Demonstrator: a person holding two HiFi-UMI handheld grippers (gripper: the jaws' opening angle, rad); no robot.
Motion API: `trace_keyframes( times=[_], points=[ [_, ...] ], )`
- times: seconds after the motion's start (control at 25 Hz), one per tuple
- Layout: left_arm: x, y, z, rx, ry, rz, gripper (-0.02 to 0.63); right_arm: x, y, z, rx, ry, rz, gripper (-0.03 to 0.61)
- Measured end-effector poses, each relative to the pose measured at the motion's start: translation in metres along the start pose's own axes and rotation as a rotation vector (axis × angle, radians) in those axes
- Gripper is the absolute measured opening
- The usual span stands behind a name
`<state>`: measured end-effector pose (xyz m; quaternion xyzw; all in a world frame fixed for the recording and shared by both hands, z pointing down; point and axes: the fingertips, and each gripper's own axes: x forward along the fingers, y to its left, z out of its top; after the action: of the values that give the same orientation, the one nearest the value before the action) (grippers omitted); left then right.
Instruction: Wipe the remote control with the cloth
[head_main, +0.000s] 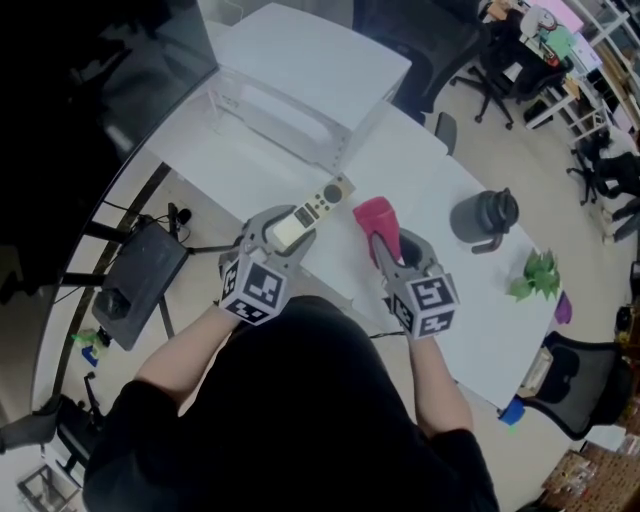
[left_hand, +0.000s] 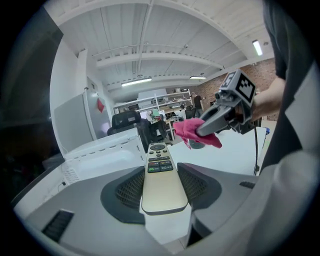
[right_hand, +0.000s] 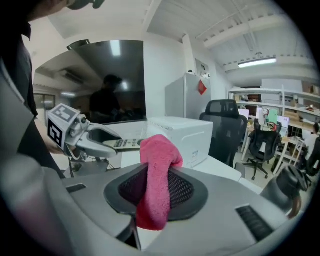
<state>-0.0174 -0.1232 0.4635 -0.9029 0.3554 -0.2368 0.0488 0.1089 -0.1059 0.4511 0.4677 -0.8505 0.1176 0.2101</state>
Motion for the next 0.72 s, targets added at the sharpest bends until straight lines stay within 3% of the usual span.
trace_keyframes(
  times=[0.2,0.44,0.6,0.72],
  points=[
    [0.005,-0.005,0.007,0.116,0.005,-0.004,0.202,-0.002,0.05,0.05,-0.127,-0.042,0.142,0.1],
    [0.008,-0.009,0.018,0.232,-0.003,-0.013,0.202,0.015,0.101,0.058,-0.311,0.013,0.3,0.1],
    [0.004,-0.013,0.027,0.3,-0.029,-0.013,0.202,0.021,0.115,0.054,-0.378,0.046,0.342,0.1],
    [0.0,-0.017,0.028,0.345,-0.053,-0.023,0.202,0.021,0.113,0.054,-0.369,0.061,0.336,0.1]
  ],
)
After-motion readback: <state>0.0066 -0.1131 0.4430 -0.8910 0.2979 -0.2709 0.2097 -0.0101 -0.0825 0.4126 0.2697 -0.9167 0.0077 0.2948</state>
